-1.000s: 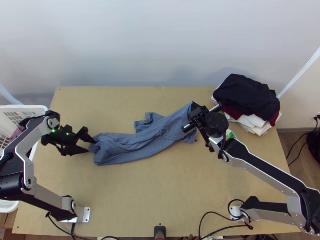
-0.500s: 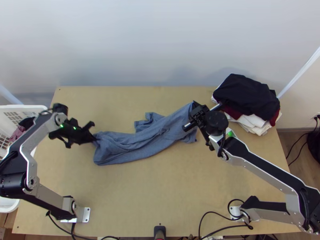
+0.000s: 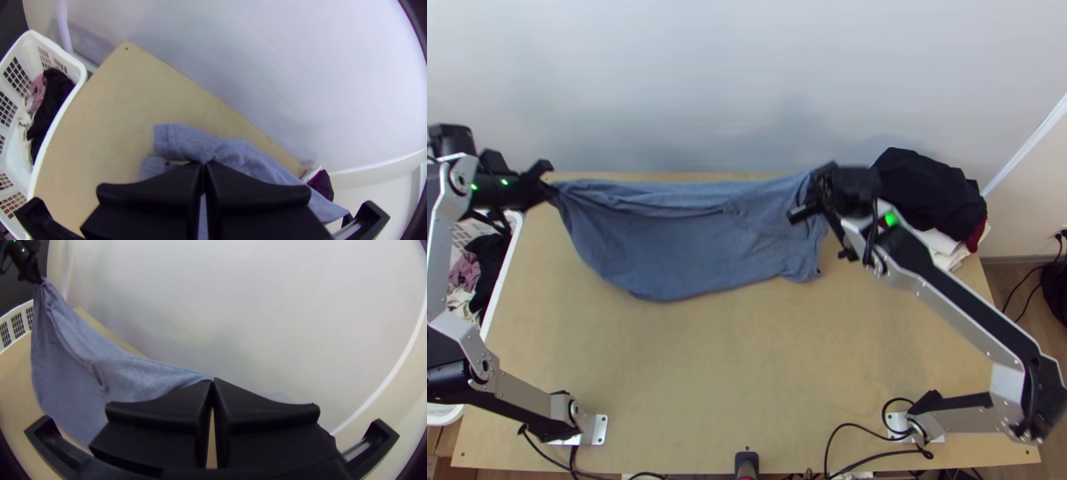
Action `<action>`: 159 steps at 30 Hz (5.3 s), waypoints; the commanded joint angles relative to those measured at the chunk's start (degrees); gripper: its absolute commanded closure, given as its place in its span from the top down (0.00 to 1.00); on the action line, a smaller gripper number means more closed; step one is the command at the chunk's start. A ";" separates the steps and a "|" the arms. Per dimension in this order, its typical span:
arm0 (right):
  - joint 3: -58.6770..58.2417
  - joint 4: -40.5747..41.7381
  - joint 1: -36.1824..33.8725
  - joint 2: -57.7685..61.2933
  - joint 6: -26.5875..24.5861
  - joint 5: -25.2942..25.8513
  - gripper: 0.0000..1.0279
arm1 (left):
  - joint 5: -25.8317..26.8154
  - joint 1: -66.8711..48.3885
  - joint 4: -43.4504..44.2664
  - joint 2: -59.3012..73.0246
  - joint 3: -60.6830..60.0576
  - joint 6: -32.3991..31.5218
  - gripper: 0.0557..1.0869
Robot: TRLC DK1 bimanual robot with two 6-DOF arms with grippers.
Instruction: Fold the t-shirt
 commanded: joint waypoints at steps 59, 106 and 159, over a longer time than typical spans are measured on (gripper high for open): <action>23.94 -21.10 10.05 -34.84 12.26 -2.41 0.03 | -6.99 -5.79 12.44 -50.62 -1.61 -7.77 0.04; -1.90 17.04 -17.99 16.14 32.03 -25.79 0.03 | -3.56 -1.83 40.91 5.01 -30.00 -7.77 0.04; -34.42 -33.67 -22.91 -11.64 38.89 -46.01 0.46 | -5.15 4.32 19.38 -10.02 -18.13 12.45 0.95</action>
